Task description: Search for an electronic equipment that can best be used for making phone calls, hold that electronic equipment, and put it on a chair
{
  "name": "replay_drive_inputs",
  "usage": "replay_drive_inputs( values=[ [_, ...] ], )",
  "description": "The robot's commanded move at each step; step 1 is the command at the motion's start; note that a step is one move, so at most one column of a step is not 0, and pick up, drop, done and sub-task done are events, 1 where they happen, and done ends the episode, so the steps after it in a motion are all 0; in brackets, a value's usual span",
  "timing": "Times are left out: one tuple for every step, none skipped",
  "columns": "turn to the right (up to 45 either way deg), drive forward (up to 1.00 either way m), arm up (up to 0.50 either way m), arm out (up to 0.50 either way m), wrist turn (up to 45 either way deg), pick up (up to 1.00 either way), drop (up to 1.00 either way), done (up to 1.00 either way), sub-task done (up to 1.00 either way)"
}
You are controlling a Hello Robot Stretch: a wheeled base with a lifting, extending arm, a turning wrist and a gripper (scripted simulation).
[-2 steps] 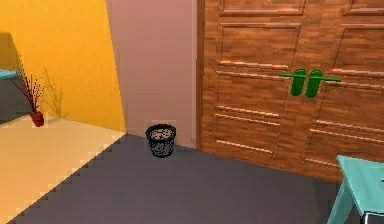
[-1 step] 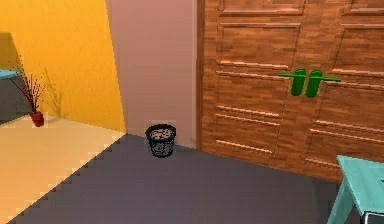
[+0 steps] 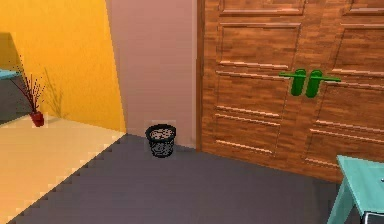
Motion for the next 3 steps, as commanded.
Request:
replay_drive_inputs(
  values=[
    [0.0,0.00,0.10,0.00,0.0,0.00,0.00,0.00,0.00],
    [0.0,0.00,0.00,-0.08,0.0,0.00,0.00,0.00,0.00],
    [0.0,0.00,0.00,0.00,0.0,0.00,0.00,1.00,0.00]
  ],
)
